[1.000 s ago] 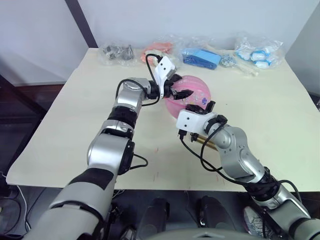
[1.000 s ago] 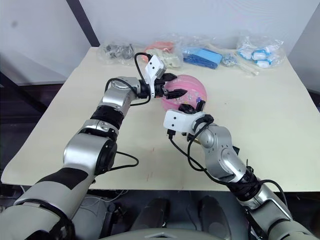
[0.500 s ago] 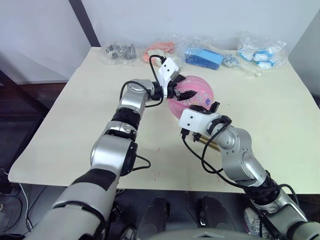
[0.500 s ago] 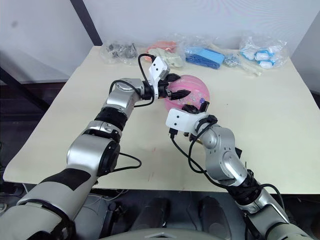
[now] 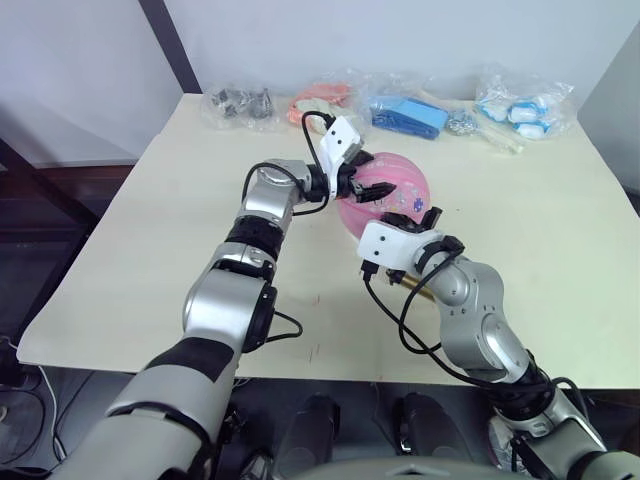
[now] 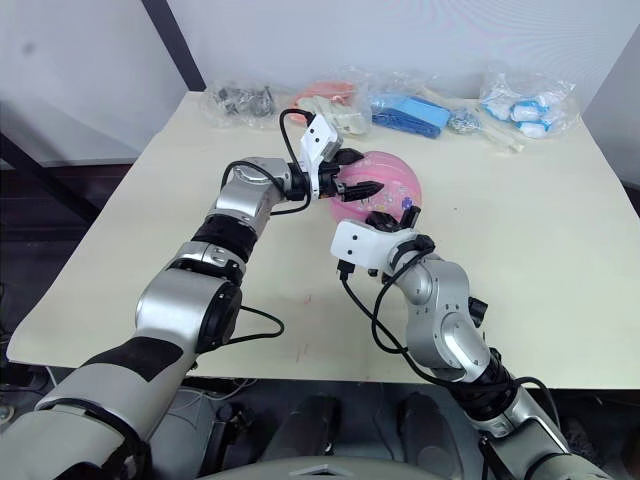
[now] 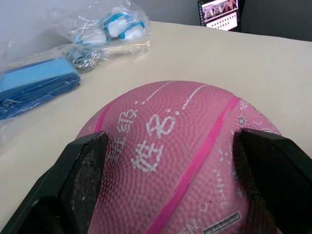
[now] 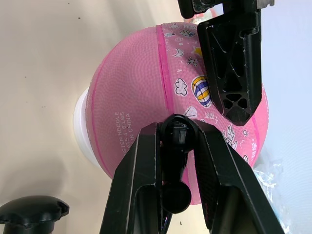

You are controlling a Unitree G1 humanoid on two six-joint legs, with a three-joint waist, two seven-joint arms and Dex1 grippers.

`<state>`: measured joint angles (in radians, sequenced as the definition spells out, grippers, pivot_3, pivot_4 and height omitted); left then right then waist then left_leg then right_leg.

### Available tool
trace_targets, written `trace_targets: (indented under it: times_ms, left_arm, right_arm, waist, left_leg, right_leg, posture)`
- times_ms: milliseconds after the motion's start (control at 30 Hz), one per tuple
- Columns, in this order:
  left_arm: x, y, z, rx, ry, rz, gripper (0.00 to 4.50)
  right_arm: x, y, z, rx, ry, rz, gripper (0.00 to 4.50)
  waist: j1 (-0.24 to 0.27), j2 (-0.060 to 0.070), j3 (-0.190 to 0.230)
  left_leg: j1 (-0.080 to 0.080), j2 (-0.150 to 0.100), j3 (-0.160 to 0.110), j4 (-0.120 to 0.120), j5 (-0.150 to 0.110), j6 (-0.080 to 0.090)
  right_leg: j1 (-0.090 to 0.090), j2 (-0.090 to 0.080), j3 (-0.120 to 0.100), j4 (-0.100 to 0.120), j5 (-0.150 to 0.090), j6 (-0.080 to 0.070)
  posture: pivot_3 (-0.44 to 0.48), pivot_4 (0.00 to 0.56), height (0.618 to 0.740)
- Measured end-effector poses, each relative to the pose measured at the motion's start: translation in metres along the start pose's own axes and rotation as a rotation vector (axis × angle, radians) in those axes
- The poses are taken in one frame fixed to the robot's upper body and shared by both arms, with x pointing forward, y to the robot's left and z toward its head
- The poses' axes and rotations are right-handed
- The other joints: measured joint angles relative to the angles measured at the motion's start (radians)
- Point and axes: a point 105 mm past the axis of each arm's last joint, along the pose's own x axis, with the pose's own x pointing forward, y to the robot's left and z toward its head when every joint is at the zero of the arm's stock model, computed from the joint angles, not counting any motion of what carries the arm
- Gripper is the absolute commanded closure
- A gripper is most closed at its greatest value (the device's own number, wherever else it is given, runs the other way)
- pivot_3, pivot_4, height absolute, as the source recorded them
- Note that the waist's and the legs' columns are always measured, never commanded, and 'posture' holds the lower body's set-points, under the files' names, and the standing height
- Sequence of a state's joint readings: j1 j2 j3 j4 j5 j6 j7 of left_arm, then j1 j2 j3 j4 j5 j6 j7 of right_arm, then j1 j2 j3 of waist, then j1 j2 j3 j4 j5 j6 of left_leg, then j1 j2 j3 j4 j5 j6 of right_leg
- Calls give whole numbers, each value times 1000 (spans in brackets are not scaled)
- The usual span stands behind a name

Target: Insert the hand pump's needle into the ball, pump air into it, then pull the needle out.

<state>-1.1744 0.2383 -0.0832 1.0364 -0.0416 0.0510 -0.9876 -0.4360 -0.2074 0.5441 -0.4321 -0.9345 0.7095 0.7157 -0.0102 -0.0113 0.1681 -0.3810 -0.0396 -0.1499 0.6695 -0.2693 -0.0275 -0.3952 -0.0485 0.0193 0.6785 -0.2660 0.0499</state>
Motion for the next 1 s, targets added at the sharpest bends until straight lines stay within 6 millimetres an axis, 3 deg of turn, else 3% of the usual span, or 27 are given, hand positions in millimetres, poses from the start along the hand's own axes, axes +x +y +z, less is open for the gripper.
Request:
trace_targets:
  times_ms: [1000]
  left_arm:
    - [4, -5, 1, 35, -7, -17, 0]
  right_arm:
    - [-10, -1, 1, 41, 18, 5, 4135]
  waist:
    - [0, 0, 0]
  left_leg:
    - [0, 0, 0, 0, 0, 0]
  right_leg:
    - [0, 0, 0, 0, 0, 0]
  posture:
    - [0, 150, 740]
